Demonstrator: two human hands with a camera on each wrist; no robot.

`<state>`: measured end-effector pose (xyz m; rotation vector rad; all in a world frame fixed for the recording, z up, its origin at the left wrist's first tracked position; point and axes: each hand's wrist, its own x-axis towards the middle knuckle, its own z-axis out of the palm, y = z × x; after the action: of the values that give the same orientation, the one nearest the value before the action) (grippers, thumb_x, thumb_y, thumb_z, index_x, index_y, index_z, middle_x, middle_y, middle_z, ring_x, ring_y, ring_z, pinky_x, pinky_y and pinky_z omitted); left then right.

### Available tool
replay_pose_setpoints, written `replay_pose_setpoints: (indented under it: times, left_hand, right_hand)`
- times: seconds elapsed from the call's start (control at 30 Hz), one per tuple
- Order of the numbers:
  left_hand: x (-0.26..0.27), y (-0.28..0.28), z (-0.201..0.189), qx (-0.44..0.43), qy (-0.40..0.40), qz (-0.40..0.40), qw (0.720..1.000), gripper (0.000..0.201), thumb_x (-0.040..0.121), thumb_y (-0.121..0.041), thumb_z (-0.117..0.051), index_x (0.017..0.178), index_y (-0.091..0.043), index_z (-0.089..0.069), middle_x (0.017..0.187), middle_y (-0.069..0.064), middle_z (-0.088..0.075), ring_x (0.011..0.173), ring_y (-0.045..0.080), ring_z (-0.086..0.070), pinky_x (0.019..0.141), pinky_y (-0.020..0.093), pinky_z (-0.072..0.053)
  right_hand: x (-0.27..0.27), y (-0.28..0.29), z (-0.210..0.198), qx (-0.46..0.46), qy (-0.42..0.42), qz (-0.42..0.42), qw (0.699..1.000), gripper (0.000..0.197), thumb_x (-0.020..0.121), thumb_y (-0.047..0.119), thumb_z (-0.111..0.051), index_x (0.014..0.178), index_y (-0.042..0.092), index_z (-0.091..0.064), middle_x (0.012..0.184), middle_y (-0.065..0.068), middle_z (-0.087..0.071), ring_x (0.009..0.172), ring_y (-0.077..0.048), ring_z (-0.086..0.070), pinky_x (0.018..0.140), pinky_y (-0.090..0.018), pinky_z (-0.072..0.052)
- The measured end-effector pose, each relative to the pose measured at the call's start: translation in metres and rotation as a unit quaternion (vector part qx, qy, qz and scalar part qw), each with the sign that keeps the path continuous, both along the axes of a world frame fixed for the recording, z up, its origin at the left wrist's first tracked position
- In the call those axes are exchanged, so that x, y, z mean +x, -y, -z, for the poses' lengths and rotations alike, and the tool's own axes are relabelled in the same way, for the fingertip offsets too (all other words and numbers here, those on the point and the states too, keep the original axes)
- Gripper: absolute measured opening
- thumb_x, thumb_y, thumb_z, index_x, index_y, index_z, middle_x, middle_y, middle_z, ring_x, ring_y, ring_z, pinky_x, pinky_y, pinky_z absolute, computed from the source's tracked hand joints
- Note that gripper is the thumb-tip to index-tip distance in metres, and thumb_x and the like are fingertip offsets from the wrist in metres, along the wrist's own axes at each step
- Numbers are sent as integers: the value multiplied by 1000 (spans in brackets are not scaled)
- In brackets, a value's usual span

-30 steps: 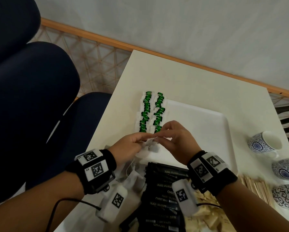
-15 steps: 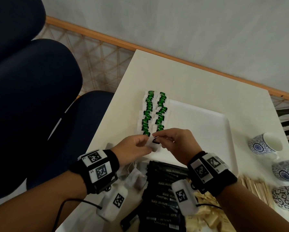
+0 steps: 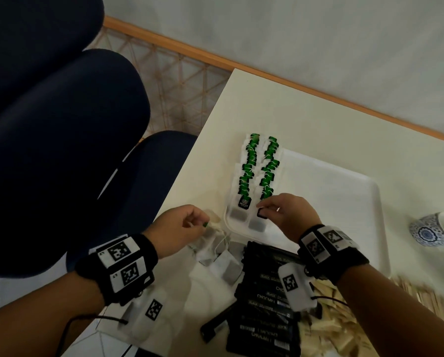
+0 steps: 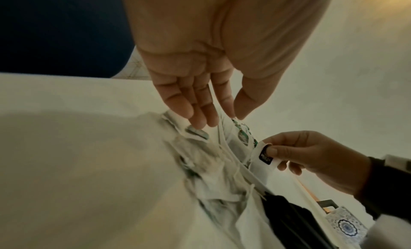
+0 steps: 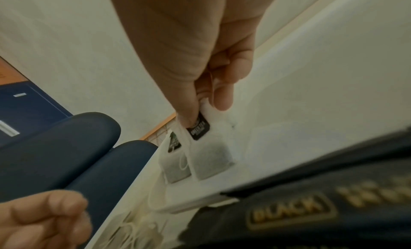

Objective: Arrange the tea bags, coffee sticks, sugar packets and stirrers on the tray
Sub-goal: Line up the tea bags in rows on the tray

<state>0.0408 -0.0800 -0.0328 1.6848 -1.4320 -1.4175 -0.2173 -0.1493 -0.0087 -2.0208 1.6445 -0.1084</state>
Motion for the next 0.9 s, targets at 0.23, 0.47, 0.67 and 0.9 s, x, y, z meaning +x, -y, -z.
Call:
replay_pose_setpoints:
  times: [0.23, 0.47, 0.67, 0.9]
  left_hand:
    - [8, -14, 3, -36, 121, 34, 991, 23, 82, -18, -67, 87, -39, -59, 95, -10, -51, 71, 4, -48, 73, 19, -43]
    - [-2, -10, 2, -46, 223, 71, 971, 56, 75, -32, -70, 127, -34, -49, 119, -15, -36, 114, 7, -35, 97, 32, -43]
    - [-13, -9, 5, -51, 264, 137, 953, 94, 58, -53, -79, 138, -44, -29, 123, -11, -28, 117, 11, -30, 97, 30, -42]
    - [-27, -10, 5, -84, 322, 168, 928, 52, 68, -46, -75, 113, -31, -53, 129, -5, -27, 117, 16, -31, 95, 29, -40]
  right_hand:
    - [2, -4, -3, -54, 21, 13, 998, 15, 88, 33, -61, 102, 35, -66, 83, 15, -54, 80, -6, -53, 64, -21, -37]
    - [39, -48, -14, -14, -34, -181, 983, 22, 89, 37, -56, 110, 35, -63, 99, 13, -52, 92, -7, -51, 77, -25, -45]
    - [59, -69, 4, 24, -103, -285, 953, 41, 81, 29, -60, 122, 33, -54, 114, 2, -47, 104, -17, -46, 71, -29, -39]
    - [54, -64, -10, 1, -54, -234, 971, 19, 91, 37, -54, 105, 31, -66, 87, 7, -62, 81, -13, -59, 64, -23, -37]
